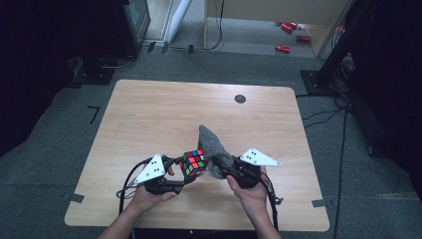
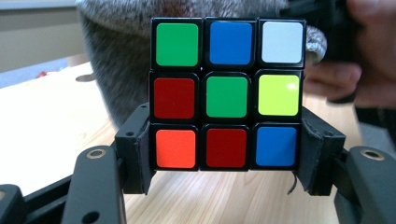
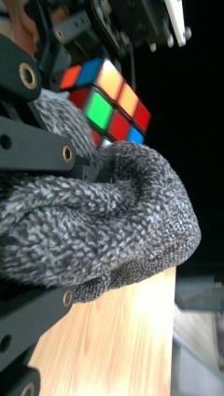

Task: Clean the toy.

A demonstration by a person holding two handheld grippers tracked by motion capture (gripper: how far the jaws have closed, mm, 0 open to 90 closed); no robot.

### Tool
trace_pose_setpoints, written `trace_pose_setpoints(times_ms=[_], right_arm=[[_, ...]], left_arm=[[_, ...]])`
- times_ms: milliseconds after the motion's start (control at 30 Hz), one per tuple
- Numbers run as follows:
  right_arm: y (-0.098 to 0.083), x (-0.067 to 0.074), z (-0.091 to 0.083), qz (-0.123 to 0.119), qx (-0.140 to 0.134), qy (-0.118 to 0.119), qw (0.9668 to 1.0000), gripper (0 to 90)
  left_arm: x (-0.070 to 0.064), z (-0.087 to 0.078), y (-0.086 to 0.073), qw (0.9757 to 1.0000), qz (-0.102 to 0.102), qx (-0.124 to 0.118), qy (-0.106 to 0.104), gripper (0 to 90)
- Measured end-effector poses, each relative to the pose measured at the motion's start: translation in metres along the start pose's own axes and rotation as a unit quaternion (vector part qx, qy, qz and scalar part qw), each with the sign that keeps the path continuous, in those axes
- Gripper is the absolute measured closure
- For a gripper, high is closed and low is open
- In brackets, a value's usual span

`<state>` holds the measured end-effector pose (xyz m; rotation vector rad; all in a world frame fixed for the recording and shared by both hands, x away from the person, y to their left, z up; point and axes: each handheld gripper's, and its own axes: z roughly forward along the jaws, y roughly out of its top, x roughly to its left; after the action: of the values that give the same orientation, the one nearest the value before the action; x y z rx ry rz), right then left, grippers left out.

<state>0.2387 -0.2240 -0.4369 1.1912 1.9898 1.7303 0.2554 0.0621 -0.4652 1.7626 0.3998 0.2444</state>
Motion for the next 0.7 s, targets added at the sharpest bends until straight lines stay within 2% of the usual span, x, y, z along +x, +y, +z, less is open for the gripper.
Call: trace_pose_setpoints(times_ms=[67, 167, 267, 367, 433, 500, 567, 633, 700], right_arm=[[-0.001, -0.004, 0.001, 0.017, -0.001, 0.020, 0.9997, 68.6], [-0.007, -0.013, 0.005, 0.054, 0.015, 0.057, 0.9968, 68.6], [-0.014, -0.014, 0.012, 0.061, 0.030, 0.078, 0.9946, 68.8], [-0.019, -0.011, 0.018, 0.046, 0.053, 0.096, 0.9929, 68.8], [-0.023, -0.010, 0.023, 0.027, 0.076, 0.109, 0.9907, 68.6], [-0.025, -0.009, 0.025, 0.006, 0.087, 0.110, 0.9901, 68.5], [-0.022, -0.008, 0.022, 0.000, 0.072, 0.103, 0.9920, 68.5], [-0.016, -0.008, 0.016, 0.008, 0.036, 0.097, 0.9946, 68.5], [-0.011, -0.009, 0.009, 0.023, -0.001, 0.098, 0.9949, 68.6]], left_arm=[[0.001, -0.001, 0.000, 1.0000, -0.002, 0.000, 0.001, 34.6], [0.003, -0.002, 0.000, 0.9999, -0.011, -0.005, 0.001, 34.6], [0.006, -0.004, 0.000, 0.9997, -0.019, -0.013, 0.001, 34.6], [0.010, -0.008, 0.002, 0.9990, -0.035, -0.027, 0.000, 34.6], [0.013, -0.011, 0.003, 0.9983, -0.045, -0.035, 0.003, 34.6], [0.016, -0.013, 0.003, 0.9978, -0.053, -0.039, 0.005, 34.6], [0.017, -0.013, 0.002, 0.9976, -0.056, -0.040, 0.003, 34.6], [0.017, -0.012, 0.002, 0.9977, -0.056, -0.038, -0.003, 34.6], [0.016, -0.011, 0.001, 0.9975, -0.057, -0.038, -0.014, 34.6]])
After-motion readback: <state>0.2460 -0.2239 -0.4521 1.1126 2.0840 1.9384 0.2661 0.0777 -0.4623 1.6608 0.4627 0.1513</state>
